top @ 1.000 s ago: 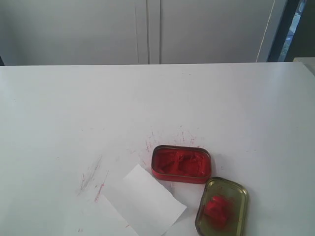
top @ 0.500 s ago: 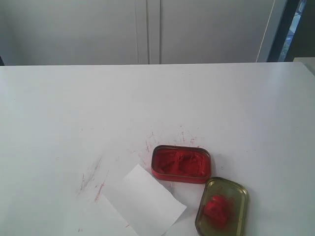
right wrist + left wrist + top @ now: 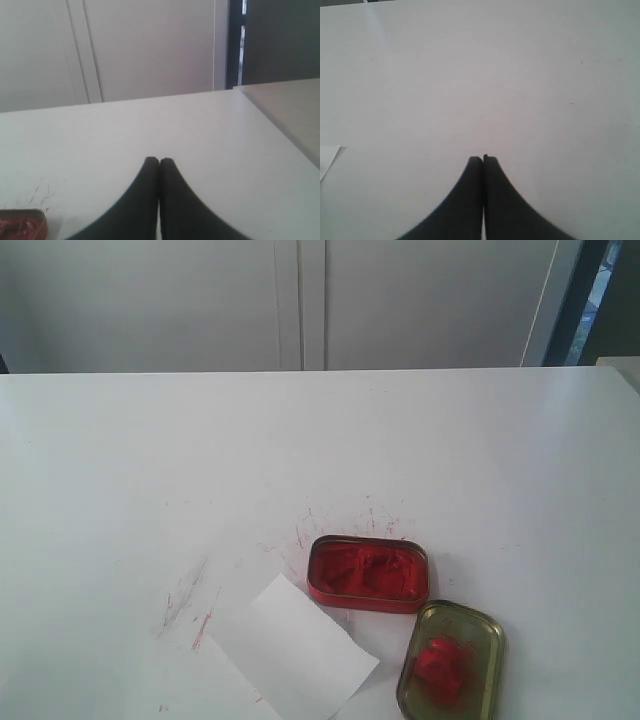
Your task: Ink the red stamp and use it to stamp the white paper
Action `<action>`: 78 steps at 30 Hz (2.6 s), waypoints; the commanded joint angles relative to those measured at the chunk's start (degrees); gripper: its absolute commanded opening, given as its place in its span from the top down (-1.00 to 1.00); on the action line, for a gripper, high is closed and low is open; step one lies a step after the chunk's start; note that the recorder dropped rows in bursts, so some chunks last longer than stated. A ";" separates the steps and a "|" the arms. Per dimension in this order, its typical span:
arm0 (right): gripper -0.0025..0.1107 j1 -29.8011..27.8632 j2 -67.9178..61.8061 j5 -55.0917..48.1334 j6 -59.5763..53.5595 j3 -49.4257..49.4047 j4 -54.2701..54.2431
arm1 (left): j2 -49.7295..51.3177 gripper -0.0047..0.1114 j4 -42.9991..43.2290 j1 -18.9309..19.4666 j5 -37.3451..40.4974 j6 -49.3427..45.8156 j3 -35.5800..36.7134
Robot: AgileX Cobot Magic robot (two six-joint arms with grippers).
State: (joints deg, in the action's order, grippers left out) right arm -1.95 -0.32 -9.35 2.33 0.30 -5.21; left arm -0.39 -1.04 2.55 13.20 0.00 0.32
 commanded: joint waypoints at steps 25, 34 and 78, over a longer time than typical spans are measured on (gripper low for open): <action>0.96 0.22 0.32 16.15 0.08 -0.30 0.40 | 0.39 0.92 -0.57 0.13 0.07 0.00 -0.32; 0.96 0.22 0.32 15.91 0.08 -0.30 0.40 | 0.39 0.92 -0.57 0.13 0.07 0.00 -0.32; 0.96 0.22 -1.18 0.04 -0.97 11.87 0.93 | 0.39 0.92 -0.57 0.13 0.07 0.00 -0.32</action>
State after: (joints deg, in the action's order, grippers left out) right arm -1.95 -0.32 -7.32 1.96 10.19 -4.87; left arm -0.39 -1.04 2.55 13.20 0.00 0.32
